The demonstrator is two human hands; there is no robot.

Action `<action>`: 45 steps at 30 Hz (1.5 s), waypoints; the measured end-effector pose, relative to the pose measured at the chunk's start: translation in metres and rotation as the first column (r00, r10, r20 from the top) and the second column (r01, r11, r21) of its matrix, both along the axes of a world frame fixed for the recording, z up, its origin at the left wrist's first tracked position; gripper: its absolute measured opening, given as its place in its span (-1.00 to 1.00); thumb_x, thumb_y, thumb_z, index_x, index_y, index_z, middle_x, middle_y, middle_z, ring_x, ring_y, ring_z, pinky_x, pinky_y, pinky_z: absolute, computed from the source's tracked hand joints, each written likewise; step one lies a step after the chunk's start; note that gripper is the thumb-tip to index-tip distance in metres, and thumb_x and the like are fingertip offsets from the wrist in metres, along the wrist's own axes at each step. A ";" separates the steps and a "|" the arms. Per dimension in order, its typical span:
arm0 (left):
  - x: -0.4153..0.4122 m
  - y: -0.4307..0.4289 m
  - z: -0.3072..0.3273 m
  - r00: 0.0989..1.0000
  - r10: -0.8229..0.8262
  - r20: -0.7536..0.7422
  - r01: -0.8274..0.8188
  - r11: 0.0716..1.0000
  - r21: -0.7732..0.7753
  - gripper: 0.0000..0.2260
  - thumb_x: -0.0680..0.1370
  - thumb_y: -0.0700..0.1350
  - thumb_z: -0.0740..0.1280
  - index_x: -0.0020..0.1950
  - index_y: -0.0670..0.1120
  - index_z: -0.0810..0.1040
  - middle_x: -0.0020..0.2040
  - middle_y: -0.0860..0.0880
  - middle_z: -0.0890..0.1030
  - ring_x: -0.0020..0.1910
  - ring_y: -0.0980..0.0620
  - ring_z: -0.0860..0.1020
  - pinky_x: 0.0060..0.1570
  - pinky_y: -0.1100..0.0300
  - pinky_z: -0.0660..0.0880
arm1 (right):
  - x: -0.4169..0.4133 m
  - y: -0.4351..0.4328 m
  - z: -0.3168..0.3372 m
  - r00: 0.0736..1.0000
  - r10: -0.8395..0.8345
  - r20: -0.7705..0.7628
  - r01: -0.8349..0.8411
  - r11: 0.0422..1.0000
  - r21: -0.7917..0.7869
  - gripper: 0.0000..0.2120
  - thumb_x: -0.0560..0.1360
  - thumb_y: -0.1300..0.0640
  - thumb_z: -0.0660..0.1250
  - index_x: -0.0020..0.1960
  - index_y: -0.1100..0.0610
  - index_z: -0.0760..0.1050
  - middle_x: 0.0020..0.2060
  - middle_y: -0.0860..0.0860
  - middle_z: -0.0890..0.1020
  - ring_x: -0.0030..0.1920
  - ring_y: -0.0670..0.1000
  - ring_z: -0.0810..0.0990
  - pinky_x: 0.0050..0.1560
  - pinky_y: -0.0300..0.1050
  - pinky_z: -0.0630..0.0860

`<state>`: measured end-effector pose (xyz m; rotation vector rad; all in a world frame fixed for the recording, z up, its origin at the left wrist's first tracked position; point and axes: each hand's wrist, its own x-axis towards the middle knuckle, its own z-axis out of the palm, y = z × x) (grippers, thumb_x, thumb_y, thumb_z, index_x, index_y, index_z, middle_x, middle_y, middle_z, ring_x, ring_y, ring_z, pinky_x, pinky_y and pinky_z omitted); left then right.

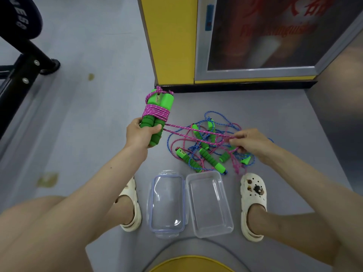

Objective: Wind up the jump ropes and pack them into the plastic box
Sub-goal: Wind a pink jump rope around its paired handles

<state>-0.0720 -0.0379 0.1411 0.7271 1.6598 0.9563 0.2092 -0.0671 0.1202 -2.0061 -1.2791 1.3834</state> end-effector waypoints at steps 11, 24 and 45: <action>-0.002 -0.006 -0.005 0.999 -0.021 0.033 0.024 0.996 -0.085 -0.58 0.46 -0.29 0.44 0.28 -0.16 0.44 0.11 -0.19 0.61 -0.03 -0.18 0.63 -0.34 0.15 0.50 | 0.009 0.000 -0.002 0.899 -0.297 -0.322 0.360 0.920 0.157 -0.81 0.64 0.24 0.07 0.03 0.19 0.46 -0.40 0.07 0.59 -0.30 0.03 0.68 -0.13 -0.26 0.53; 0.010 -0.007 -0.006 0.991 -0.130 -0.037 0.126 0.988 -0.084 -0.58 0.43 -0.28 0.47 0.23 -0.12 0.44 0.08 -0.18 0.60 0.03 -0.20 0.60 -0.22 0.10 0.55 | 0.000 0.000 0.002 0.231 -0.554 -0.799 0.534 0.759 -0.372 -0.69 0.64 -0.02 -0.01 -0.08 0.18 0.33 0.07 0.22 0.57 -0.11 0.26 0.66 -0.12 0.22 0.58; -0.003 -0.003 0.003 0.992 -0.119 -0.026 0.118 0.992 -0.040 -0.68 0.44 -0.30 0.45 0.15 -0.14 0.47 -0.03 -0.16 0.61 -0.12 -0.14 0.61 -0.33 0.16 0.51 | 0.029 0.006 -0.011 0.928 -0.367 0.063 0.354 0.922 0.155 -0.86 0.47 0.31 0.24 -0.12 0.18 0.58 -0.24 0.11 0.56 -0.23 0.06 0.47 -0.13 -0.11 0.39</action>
